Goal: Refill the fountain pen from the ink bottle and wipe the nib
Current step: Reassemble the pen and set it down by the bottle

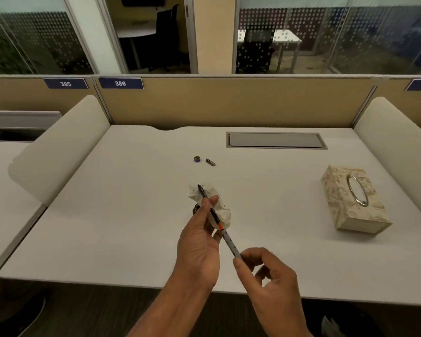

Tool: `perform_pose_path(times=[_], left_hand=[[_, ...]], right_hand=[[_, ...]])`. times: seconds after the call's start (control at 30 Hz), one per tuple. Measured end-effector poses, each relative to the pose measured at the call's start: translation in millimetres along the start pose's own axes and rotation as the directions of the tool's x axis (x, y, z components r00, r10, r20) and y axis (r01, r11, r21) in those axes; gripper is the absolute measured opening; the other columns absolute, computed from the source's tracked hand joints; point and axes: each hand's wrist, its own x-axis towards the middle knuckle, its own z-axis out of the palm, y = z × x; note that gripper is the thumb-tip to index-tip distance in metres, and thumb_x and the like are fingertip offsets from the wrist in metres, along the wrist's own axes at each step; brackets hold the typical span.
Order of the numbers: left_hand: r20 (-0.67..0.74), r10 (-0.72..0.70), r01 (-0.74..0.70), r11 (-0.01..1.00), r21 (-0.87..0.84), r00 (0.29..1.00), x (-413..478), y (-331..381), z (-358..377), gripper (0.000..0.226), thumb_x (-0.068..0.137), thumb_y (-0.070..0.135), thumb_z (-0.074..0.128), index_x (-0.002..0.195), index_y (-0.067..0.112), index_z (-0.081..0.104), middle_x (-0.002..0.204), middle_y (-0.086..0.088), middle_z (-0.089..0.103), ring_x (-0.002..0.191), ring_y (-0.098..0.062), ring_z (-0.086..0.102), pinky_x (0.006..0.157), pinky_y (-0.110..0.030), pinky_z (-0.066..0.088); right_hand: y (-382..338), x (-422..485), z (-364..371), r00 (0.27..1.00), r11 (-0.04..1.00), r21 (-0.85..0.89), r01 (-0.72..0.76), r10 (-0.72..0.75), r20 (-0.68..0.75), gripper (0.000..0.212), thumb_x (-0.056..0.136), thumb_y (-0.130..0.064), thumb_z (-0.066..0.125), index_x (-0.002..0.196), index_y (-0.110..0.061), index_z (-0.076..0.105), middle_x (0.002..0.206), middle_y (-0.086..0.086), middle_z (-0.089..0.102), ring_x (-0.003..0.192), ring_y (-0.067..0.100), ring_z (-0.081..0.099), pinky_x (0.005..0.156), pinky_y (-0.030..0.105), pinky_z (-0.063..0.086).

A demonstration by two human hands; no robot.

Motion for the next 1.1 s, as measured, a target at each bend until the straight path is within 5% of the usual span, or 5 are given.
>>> perform_pose_path(times=[0.67, 0.87, 1.1], left_hand=[[0.042, 0.055, -0.053, 0.998, -0.033, 0.998, -33, -13, 21, 0.042, 0.094, 0.022, 0.065, 0.129, 0.000, 0.067, 0.130, -0.011, 0.072, 0.114, -0.025, 0.068, 0.089, -0.034, 0.052], [0.109, 0.127, -0.139, 0.984, 0.115, 0.986, -40, -21, 12, 0.034, 0.095, 0.020, 0.064, 0.122, 0.002, 0.072, 0.125, -0.010, 0.075, 0.116, -0.026, 0.069, 0.105, -0.042, 0.050], [0.246, 0.203, -0.290, 0.868, 0.403, 0.948, -47, -9, 0, 0.030, 0.080, 0.029, 0.073, 0.105, 0.015, 0.082, 0.115, -0.006, 0.079, 0.118, -0.027, 0.067, 0.109, -0.041, 0.047]], right_hand=[[-9, -17, -31, 0.999, 1.000, 0.013, 0.025, -0.025, -0.028, 0.016, 0.083, -0.023, 0.078, 0.080, -0.034, 0.067, 0.089, -0.023, 0.068, 0.086, 0.002, 0.062, 0.067, 0.013, 0.054], [-15, -11, -33, 0.999, 0.997, 0.069, 0.023, -0.019, -0.049, 0.009, 0.085, -0.026, 0.075, 0.083, -0.033, 0.069, 0.086, -0.020, 0.069, 0.078, 0.003, 0.062, 0.063, 0.014, 0.053], [-26, -2, -36, 0.987, 0.903, 0.398, -0.161, 0.158, 0.040, 0.005, 0.086, -0.021, 0.072, 0.089, -0.022, 0.076, 0.077, 0.003, 0.076, 0.063, 0.009, 0.064, 0.059, 0.022, 0.051]])
